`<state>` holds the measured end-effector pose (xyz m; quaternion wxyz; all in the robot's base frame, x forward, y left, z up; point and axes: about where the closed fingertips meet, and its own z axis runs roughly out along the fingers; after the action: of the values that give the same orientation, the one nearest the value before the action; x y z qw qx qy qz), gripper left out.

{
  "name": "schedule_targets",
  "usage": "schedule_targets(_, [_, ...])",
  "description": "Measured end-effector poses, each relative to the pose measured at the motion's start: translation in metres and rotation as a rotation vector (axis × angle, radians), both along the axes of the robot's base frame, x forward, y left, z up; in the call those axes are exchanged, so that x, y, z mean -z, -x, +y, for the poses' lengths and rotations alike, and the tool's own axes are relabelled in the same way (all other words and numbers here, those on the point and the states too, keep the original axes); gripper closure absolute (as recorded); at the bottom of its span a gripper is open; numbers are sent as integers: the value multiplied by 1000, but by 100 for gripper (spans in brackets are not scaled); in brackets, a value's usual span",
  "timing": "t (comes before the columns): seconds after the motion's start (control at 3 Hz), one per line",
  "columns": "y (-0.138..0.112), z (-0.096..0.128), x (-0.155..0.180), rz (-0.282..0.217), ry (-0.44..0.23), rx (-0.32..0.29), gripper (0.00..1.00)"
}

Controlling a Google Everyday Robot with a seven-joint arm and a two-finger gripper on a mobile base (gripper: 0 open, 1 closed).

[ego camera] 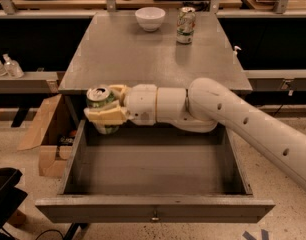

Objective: Place green can into top drawer

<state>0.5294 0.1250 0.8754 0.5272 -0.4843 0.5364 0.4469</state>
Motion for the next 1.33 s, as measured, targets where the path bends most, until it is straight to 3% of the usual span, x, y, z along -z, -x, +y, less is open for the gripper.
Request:
schedule_targets(0.33, [11, 13, 40, 6, 36, -45, 100])
schedule_targets(0.67, [12, 15, 44, 9, 35, -49, 100])
schedule_targets(1.0, [5, 26, 78, 51, -12, -58, 100])
schedule_targets(1.33, [-2, 35, 133, 67, -47, -69, 100])
